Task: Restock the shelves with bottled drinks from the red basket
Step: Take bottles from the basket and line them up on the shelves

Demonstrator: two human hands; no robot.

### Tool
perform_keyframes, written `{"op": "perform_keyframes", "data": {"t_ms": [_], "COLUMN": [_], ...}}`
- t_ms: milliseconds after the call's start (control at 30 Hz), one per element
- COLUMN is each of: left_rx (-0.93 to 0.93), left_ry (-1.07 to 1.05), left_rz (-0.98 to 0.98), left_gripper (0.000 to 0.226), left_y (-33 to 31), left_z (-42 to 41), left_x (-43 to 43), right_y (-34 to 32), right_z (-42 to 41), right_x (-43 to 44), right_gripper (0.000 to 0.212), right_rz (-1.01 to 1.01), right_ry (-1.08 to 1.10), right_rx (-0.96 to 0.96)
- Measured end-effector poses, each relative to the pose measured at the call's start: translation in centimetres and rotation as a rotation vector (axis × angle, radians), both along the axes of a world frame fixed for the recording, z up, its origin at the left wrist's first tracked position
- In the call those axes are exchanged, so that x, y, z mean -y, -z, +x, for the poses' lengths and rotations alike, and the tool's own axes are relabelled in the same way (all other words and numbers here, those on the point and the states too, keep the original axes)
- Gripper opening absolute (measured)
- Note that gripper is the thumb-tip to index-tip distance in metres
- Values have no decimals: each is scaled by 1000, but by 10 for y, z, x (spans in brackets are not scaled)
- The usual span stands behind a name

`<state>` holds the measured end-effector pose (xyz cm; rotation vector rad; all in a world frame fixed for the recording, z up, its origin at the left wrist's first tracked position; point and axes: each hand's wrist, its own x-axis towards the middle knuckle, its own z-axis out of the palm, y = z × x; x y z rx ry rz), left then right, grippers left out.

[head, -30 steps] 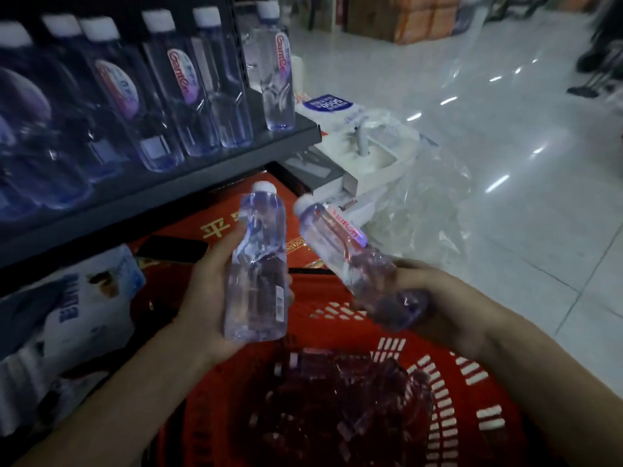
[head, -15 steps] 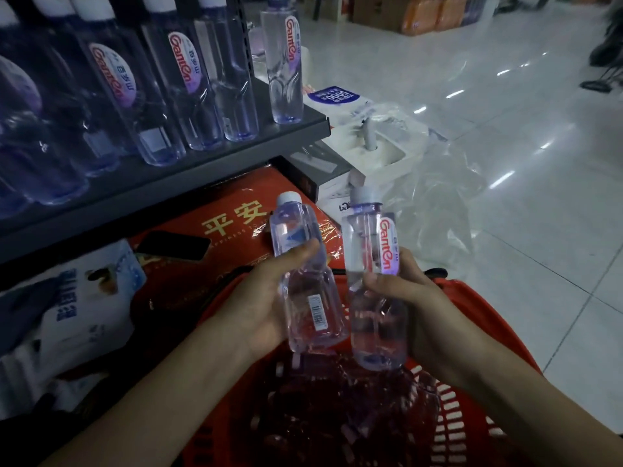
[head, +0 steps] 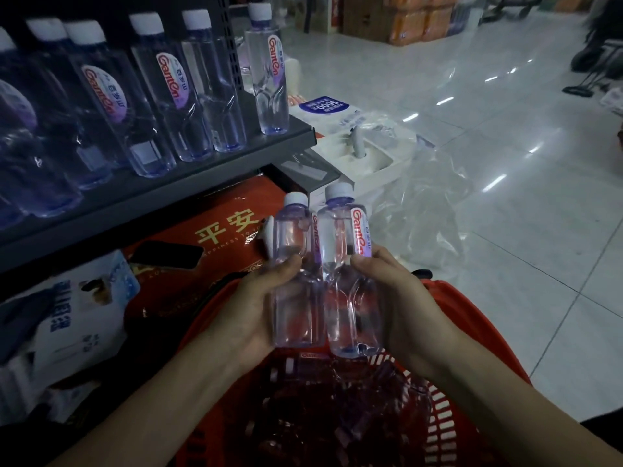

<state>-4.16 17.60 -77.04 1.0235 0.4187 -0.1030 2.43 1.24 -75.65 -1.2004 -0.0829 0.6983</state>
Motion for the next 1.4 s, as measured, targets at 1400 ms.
{"op": "perform_keyframes", "data": {"t_ms": [1400], "left_rx": [232], "left_ry": [-1214], "left_rz": [1078], "left_gripper": [41], "left_y": [-74], "left_z": [-60], "left_x": [-218], "right_y": [-55], "right_z": [-10], "right_x": [-321], "right_gripper": [85], "right_rz": [-374], "right_ry": [-63], "right_rx": [1089]}}
